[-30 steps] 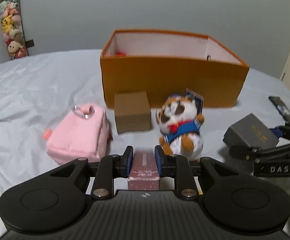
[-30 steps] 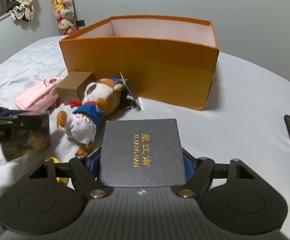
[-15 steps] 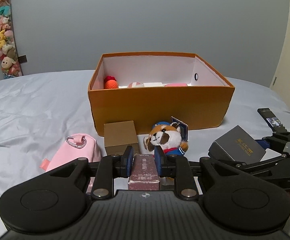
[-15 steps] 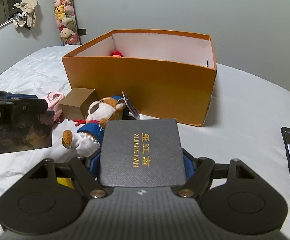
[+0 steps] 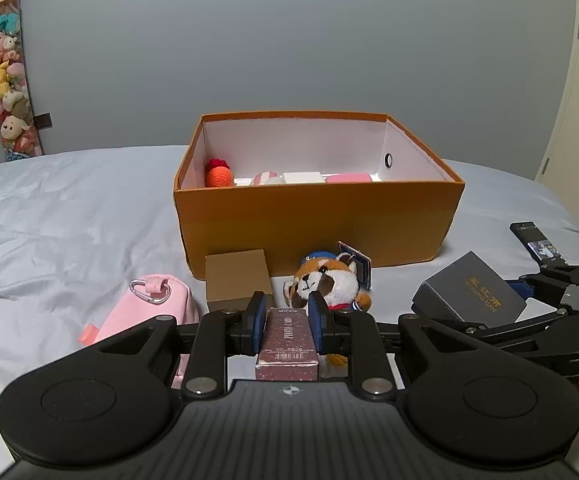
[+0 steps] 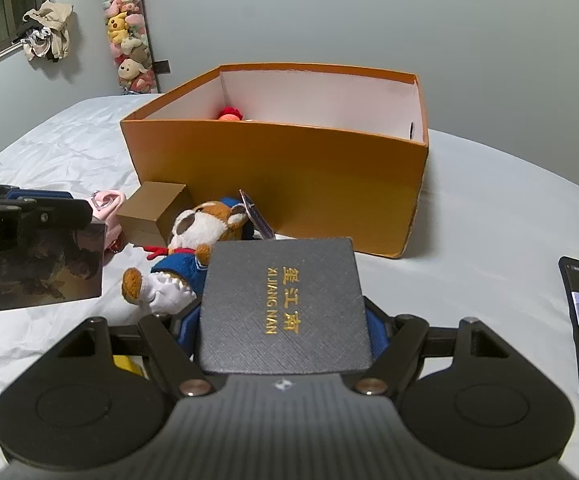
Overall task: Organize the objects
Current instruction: 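Lift and carry both boxes with both grippers over the shoebox, then lower both boxes into the shoebox and open both grippers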
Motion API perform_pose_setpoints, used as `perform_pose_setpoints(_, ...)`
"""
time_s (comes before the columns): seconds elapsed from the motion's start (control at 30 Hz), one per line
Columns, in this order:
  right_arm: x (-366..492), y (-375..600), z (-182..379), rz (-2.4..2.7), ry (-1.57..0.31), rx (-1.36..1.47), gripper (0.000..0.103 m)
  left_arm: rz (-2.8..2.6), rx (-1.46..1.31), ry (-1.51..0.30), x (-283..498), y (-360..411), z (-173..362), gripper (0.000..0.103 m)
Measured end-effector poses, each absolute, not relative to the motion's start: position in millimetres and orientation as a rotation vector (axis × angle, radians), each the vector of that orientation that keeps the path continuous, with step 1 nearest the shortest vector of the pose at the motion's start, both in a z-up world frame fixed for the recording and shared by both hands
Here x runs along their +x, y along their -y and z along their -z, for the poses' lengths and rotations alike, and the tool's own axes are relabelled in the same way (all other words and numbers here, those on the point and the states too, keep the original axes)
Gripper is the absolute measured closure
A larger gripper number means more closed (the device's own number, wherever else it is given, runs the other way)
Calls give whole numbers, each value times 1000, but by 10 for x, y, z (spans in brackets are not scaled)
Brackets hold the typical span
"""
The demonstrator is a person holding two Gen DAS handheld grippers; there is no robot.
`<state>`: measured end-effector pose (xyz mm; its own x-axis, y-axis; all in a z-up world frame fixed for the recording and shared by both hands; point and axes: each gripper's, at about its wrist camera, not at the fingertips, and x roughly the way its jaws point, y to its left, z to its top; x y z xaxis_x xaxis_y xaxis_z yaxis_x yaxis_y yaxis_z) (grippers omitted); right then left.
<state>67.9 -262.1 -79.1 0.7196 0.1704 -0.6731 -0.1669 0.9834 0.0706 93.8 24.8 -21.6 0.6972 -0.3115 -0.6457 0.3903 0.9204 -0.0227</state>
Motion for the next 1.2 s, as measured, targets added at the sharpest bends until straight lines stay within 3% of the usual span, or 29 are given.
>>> perform_pose_setpoints(0.67,1205,2643,118,-193,-588,-18,26,438,170,-543,1511,61,-359,78)
perform_pose_setpoints(1.2,2194,2797,-5,-167,-625,3,26,409,195,-566,2332,234,-254,78)
